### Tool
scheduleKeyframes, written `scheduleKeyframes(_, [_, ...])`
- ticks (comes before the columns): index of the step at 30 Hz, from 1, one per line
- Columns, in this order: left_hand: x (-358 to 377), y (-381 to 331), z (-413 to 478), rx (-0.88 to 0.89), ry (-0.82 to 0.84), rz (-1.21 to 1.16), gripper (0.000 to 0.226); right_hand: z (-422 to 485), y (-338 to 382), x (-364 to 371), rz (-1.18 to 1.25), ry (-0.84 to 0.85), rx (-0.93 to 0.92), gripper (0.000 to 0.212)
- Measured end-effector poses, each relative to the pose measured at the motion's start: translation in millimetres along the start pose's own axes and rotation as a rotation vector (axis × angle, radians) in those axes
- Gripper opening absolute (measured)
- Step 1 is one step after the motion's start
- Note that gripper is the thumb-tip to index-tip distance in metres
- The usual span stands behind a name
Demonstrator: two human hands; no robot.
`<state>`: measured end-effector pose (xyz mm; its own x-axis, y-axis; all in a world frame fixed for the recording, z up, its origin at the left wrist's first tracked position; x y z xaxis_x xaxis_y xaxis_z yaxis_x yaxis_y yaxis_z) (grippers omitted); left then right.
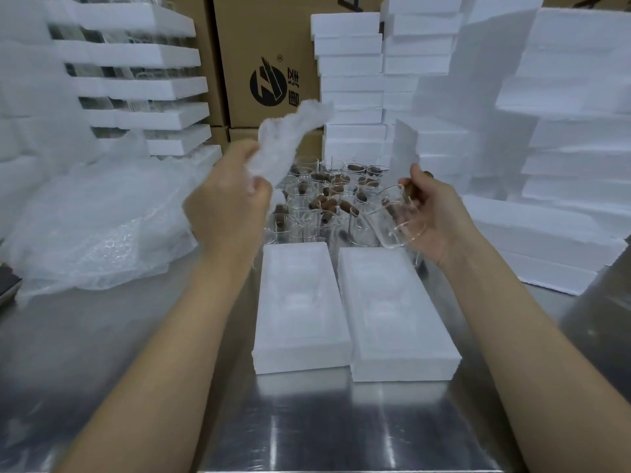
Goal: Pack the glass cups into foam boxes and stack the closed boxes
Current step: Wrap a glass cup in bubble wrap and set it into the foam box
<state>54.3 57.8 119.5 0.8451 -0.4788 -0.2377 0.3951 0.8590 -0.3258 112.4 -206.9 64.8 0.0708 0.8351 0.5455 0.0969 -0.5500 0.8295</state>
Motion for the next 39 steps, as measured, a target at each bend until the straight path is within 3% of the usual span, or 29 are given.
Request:
scheduleKeyframes(4, [45.9,-31.7,-23.3,0.212,0.571,-0.4,0.083,-1.5,2.8,0.9,-0.035,-0.002,-0.051,0.029])
scheduleKeyframes(6, [53.5,-39.3,-33.0,0.332,0.72,-0.451,0.096,-1.3,4.3,-2.9,-0.091,-0.056,-0.078,0.032])
scheduleKeyframes(9, [57.3,-22.9,-28.8,0.347,0.689,-0.298,0.088,-2.4,1.0,-3.9,-0.133,-0.062,-0.021,0.03])
scheduleKeyframes(12, [66.3,8.6,-28.8,0.266,0.774,-0.069,0.064,-3.8,-4.9,0.8,-0.12,-0.027,0.043,0.03])
scheduleKeyframes(16, [66.0,19.4,-28.8,0.168,0.744,-0.11,0.032,-8.5,-2.5,5.3,-0.231,-0.056,-0.017,0.027])
scheduleKeyframes(19, [60.3,21.4,-23.6,0.211,0.692,-0.097,0.036,-12.7,2.1,4.8,-0.249,-0.057,-0.01,0.027])
scheduleKeyframes(22, [62.5,21.5,-25.5,0.278,0.742,0.005,0.054,-17.2,4.6,8.1,-0.141,-0.022,0.011,0.027])
scheduleKeyframes(27, [59.3,20.0,-25.4,0.329,0.66,-0.001,0.018,-19.2,3.9,18.5,-0.151,0.071,-0.011,0.024])
scheduleKeyframes(31, [61.6,22.4,-25.8,0.282,0.65,-0.044,0.014,-22.8,5.2,21.9,-0.191,0.089,-0.037,0.029])
scheduleKeyframes(34, [68.0,17.8,-31.7,0.293,0.744,-0.065,0.037,-24.6,6.8,22.6,-0.179,0.079,-0.038,0.031])
scheduleKeyframes(37, [63.9,8.9,-30.8,0.367,0.664,-0.035,0.019,-24.9,6.5,22.1,-0.184,0.078,-0.022,0.029])
scheduleKeyframes(39, [54.7,7.3,-25.5,0.318,0.552,-0.042,0.014,-24.7,5.1,21.8,-0.182,0.091,-0.007,0.027])
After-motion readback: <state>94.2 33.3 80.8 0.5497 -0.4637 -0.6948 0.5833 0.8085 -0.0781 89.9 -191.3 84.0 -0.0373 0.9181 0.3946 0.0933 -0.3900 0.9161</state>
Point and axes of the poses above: each hand's wrist, its own z-axis towards the middle knuckle, its own x-axis out of the palm, y = z × x, the point moved 6 cm from there along z, towards the middle knuckle, and after that the axes turned 8 degrees about x, right-handed, at the moved point
